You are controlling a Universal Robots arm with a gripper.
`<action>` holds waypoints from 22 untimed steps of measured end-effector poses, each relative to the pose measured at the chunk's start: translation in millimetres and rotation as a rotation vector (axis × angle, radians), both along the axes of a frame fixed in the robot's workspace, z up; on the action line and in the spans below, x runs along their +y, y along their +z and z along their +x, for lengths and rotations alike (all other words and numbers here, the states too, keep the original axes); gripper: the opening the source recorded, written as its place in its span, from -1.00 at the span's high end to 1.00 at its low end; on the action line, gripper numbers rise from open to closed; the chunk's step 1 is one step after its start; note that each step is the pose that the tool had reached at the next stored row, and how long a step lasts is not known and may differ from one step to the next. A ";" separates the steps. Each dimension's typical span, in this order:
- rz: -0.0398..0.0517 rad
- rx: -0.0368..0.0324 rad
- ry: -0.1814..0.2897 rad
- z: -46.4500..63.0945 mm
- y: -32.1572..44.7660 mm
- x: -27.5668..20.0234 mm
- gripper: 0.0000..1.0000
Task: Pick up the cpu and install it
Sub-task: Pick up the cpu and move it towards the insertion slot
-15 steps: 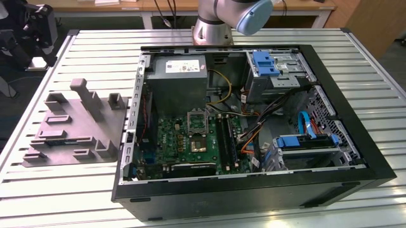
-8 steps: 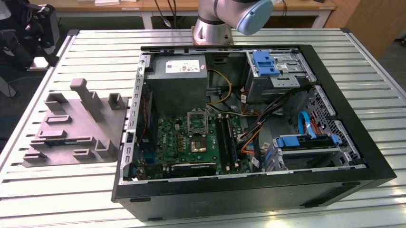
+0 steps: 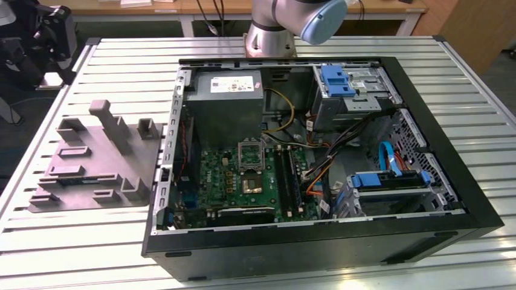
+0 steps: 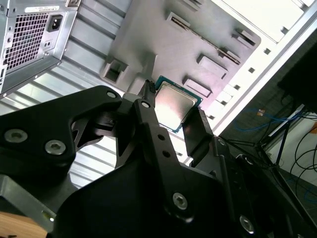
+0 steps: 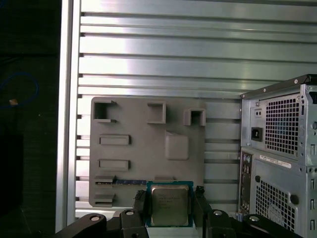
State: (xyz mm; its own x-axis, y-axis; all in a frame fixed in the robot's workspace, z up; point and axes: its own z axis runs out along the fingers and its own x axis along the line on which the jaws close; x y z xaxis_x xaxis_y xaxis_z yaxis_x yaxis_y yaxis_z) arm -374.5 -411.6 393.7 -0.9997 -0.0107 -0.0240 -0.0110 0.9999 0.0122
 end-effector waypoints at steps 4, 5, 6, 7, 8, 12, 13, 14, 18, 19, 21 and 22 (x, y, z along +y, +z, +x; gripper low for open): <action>0.0000 0.0000 0.000 0.7 0.0 0.0 0.06; 0.0000 0.0000 0.000 1.0 0.0 0.0 0.06; 0.0000 0.0000 0.000 1.2 0.0 0.0 0.06; 0.0000 0.0000 0.000 1.5 0.0 0.0 0.06; 0.0000 0.0000 0.000 1.7 0.0 0.0 0.06; 0.0000 0.0000 0.000 2.6 0.0 0.0 0.06; 0.0000 0.0000 0.000 2.9 0.0 0.0 0.06; 0.0000 0.0000 0.000 3.3 0.0 0.0 0.06; 0.0000 -0.0001 0.000 4.7 0.0 0.0 0.06; 0.0000 0.0000 0.000 5.1 0.0 0.0 0.06; 0.0000 0.0000 0.000 5.9 0.0 0.0 0.06; 0.0000 -0.0001 0.000 6.2 0.0 0.0 0.06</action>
